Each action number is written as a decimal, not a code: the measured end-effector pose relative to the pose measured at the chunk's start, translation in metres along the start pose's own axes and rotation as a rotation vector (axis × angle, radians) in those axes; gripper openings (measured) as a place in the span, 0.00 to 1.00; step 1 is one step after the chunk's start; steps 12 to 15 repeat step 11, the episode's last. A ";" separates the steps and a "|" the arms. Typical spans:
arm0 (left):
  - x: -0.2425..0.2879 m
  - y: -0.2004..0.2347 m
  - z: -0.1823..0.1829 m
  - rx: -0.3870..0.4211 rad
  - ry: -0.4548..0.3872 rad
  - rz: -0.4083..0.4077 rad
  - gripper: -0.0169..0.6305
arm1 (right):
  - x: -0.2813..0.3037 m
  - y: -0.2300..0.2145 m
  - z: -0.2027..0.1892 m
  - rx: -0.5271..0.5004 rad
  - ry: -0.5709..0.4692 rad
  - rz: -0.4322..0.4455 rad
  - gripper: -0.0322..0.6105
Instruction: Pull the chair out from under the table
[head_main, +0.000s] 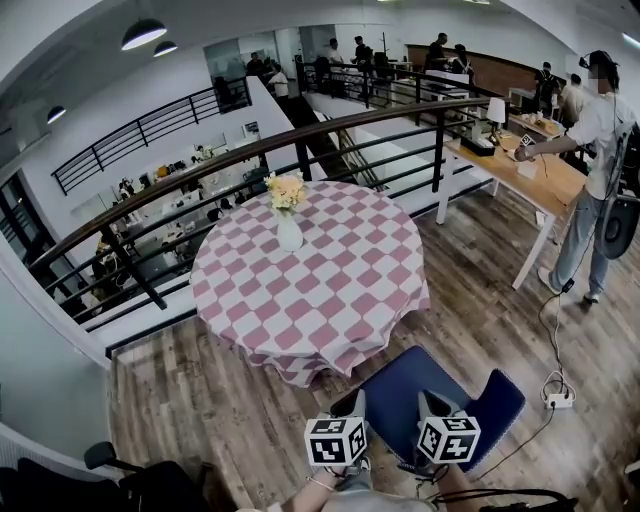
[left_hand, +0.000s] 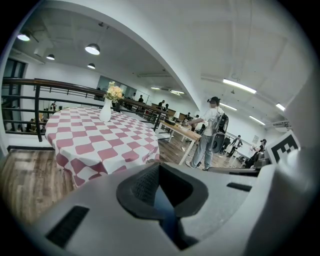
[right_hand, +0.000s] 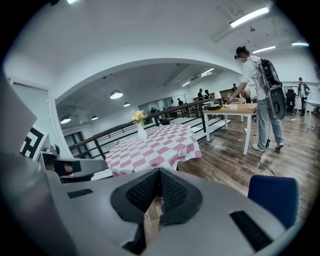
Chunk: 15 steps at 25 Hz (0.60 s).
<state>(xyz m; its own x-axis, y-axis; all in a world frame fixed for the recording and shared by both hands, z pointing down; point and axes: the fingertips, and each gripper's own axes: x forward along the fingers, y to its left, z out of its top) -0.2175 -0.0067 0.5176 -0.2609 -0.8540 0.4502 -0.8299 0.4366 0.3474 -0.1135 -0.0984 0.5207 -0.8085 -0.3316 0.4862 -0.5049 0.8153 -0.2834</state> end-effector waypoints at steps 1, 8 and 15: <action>0.000 0.000 0.000 -0.002 0.000 0.001 0.03 | 0.000 -0.001 0.000 0.000 -0.001 -0.002 0.08; -0.002 0.000 -0.002 -0.008 0.004 0.005 0.03 | -0.005 -0.004 -0.002 0.005 -0.001 -0.013 0.08; -0.003 0.000 -0.003 -0.003 0.008 0.007 0.03 | -0.006 -0.005 -0.003 0.012 -0.004 -0.016 0.08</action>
